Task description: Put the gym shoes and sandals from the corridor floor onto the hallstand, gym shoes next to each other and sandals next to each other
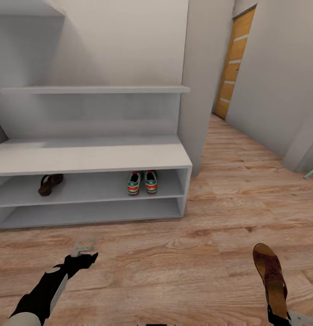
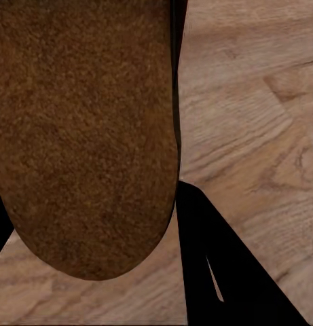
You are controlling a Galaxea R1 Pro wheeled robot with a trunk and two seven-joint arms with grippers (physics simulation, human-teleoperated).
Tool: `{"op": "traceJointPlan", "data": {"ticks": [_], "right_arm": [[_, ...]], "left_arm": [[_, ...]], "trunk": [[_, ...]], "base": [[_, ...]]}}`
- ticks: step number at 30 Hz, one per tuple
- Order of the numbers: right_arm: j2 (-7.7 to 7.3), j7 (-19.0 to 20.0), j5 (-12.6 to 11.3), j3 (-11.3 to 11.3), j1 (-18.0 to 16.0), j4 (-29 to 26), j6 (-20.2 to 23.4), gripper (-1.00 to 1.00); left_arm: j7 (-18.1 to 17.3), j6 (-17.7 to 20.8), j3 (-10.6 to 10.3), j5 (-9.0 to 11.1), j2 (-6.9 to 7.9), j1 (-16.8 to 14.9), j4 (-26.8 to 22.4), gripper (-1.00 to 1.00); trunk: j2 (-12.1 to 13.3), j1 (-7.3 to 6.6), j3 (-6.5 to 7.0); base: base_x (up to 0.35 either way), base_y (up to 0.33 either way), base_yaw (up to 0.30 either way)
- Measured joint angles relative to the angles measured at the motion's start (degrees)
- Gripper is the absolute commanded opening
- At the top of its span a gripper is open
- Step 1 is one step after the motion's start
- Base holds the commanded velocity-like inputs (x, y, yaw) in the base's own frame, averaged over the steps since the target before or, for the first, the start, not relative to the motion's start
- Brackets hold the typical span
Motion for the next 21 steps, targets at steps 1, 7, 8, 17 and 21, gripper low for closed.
{"op": "traceJointPlan", "data": {"ticks": [1,7,8,17,21], "right_arm": [[0.03,0.05,0.04,0.05,0.0,0.04,0.0,-1.0],[0.08,0.27,0.14,0.12,-0.01,0.14,-0.01,-1.0],[0.09,0.3,0.14,0.16,-0.01,0.16,-0.03,-1.0],[0.31,0.21,-0.03,0.26,-0.01,0.07,-0.07,-1.0],[0.52,0.15,0.03,0.26,-0.01,0.08,-0.01,-1.0]], "left_arm": [[-2.78,-2.5,0.05,1.96,0.7,2.39,0.01,1.0],[-14.86,-10.32,0.74,6.32,4.97,9.01,3.05,1.0],[-16.54,-17.7,2.11,6.49,5.79,9.88,9.26,1.0],[-21.85,-24.66,3.44,6.78,6.87,10.08,17.59,1.0],[-22.28,-24.73,3.67,6.78,7.17,10.52,17.67,1.0]], "trunk": [[0.0,0.0,0.0],[0.0,0.0,0.0],[0.0,-0.01,0.0],[0.0,-0.03,0.01],[0.0,-0.03,0.01]], "base": [[-0.127,0.285,0.0],[-0.105,0.289,0.0],[-0.029,0.301,0.0],[0.068,0.306,0.0],[0.094,0.313,0.0]]}}
